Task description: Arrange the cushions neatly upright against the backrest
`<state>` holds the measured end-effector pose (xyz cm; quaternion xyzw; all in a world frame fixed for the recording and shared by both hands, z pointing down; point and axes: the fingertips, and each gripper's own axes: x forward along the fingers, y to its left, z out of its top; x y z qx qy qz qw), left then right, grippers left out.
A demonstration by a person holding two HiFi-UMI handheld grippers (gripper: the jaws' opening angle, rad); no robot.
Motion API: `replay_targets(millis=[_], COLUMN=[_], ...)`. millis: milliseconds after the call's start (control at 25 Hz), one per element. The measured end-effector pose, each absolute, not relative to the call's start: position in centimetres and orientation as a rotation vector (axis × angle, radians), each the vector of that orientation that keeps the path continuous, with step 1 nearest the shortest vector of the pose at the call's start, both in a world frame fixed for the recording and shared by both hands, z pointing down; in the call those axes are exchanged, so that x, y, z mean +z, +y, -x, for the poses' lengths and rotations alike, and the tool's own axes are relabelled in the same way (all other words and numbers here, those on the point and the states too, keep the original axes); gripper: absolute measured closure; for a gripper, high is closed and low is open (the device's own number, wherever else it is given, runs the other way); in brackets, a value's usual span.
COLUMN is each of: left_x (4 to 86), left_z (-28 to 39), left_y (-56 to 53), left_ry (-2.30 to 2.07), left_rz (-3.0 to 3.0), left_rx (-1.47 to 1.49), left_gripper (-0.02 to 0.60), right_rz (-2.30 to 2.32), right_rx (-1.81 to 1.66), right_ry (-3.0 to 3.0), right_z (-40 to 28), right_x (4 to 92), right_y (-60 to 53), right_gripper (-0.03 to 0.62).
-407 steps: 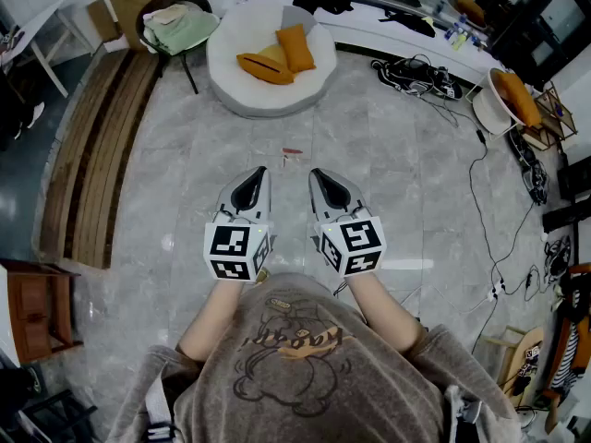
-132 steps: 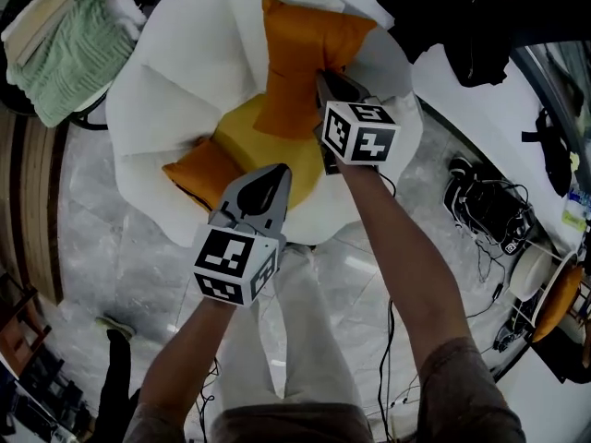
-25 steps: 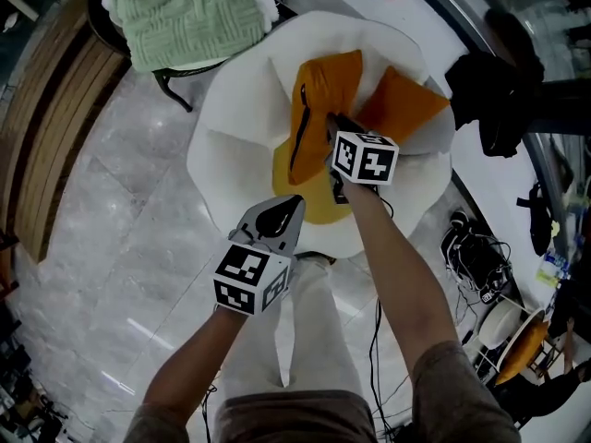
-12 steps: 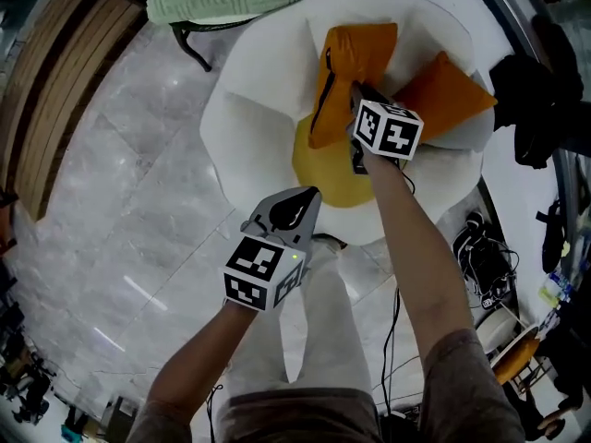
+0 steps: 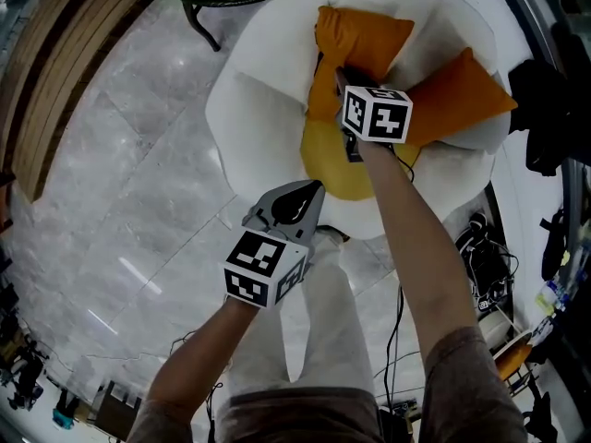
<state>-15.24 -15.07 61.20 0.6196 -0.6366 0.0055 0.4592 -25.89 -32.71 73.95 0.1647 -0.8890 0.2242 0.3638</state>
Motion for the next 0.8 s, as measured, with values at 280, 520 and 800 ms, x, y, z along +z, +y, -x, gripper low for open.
replay_targets(millis=[280, 520, 800], left_x=[59.8, 56.0, 49.3], left_z=[15.4, 14.7, 13.5], left_y=[-15.8, -16.9, -16.3], left_ry=[-1.566, -1.563, -1.570], left_rz=[-1.564, -1.606, -1.643], left_rx=[0.000, -0.004, 0.010], left_gripper=[0.577, 0.577, 0.577], right_rz=[-0.388, -0.390, -0.403], right_rx=[0.587, 0.603, 0.659], right_ry=[-2.276, -2.266, -2.290], right_z=[24.8, 22.4, 18.8], right_x=[72.3, 68.6, 61.7], right_y=[-31.7, -30.8, -28.5], right_gripper=[0.519, 0.519, 0.555])
